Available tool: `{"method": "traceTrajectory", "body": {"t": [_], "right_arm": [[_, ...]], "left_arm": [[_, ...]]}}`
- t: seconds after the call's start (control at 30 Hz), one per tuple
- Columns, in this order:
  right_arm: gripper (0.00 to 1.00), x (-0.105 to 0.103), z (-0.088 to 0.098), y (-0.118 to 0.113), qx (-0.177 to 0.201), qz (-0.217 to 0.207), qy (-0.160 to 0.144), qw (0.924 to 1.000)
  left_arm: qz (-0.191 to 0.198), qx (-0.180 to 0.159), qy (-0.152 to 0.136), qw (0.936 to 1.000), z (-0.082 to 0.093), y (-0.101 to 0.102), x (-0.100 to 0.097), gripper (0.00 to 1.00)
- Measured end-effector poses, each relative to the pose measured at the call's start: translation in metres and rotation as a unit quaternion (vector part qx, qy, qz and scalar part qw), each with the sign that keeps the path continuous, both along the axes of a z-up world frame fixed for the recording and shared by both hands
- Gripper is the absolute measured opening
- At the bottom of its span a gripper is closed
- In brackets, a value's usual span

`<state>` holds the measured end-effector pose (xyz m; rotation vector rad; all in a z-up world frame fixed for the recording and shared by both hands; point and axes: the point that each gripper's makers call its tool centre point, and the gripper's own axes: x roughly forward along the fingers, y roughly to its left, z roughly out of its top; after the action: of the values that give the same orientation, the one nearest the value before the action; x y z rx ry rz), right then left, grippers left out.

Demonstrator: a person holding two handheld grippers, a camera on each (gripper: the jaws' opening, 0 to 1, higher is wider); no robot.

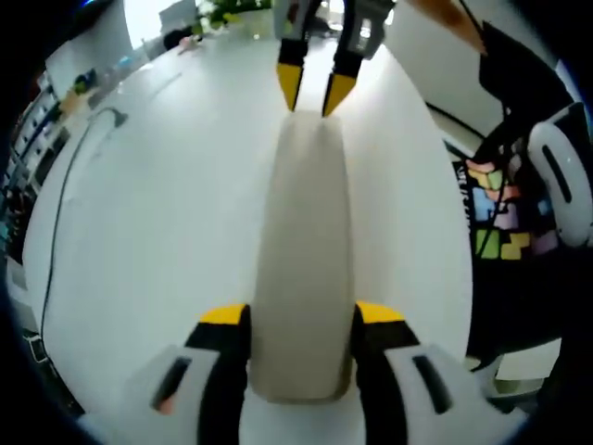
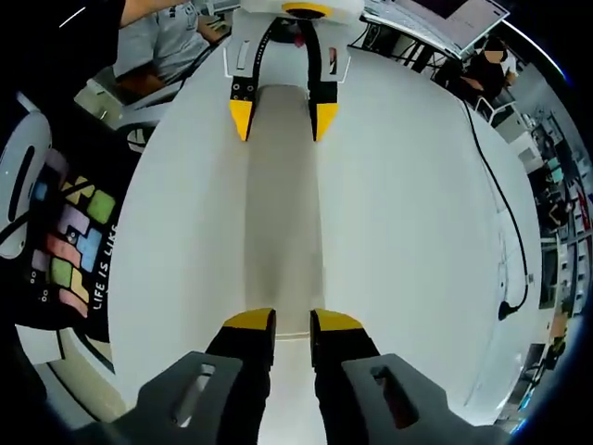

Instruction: Arrange the utensils inside the cutlery case until each visible utensil rests in its matching compartment.

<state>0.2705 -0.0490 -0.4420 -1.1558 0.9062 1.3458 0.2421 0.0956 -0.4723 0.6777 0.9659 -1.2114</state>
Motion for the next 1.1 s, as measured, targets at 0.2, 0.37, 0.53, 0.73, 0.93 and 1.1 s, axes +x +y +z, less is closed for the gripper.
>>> {"method": "traceTrajectory", "body": {"t": [0.2,0.37,0.53,0.73,0.93,1.1], "right_arm": [[0.12,-0.003,-0.001,0.005,0.001,0.004,0.007,1.0],[0.09,-0.012,-0.002,0.007,-0.003,0.013,0.021,0.9997],[0.08,-0.018,-0.004,0.009,-0.006,0.027,0.022,0.9994],[0.08,-0.017,-0.005,0.01,-0.009,0.045,0.03,0.9985],[0.04,-0.011,-0.006,0.011,-0.018,0.033,0.049,0.9981],[0.02,-0.01,-0.007,0.011,-0.01,0.034,0.054,0.9979]], "left_arm": [[-0.001,-0.006,0.001,1.0,0.002,0.003,-0.003,0.46],[0.001,-0.018,0.001,0.9998,0.003,0.006,-0.006,0.46],[0.003,-0.025,-0.003,0.9997,0.003,0.006,-0.008,0.46],[-0.001,-0.016,-0.006,0.9998,0.002,0.005,-0.008,0.46],[0.01,-0.004,-0.004,0.9999,0.002,0.007,-0.006,0.46],[0.021,0.002,-0.006,0.9997,0.014,0.016,-0.006,0.44]]}}
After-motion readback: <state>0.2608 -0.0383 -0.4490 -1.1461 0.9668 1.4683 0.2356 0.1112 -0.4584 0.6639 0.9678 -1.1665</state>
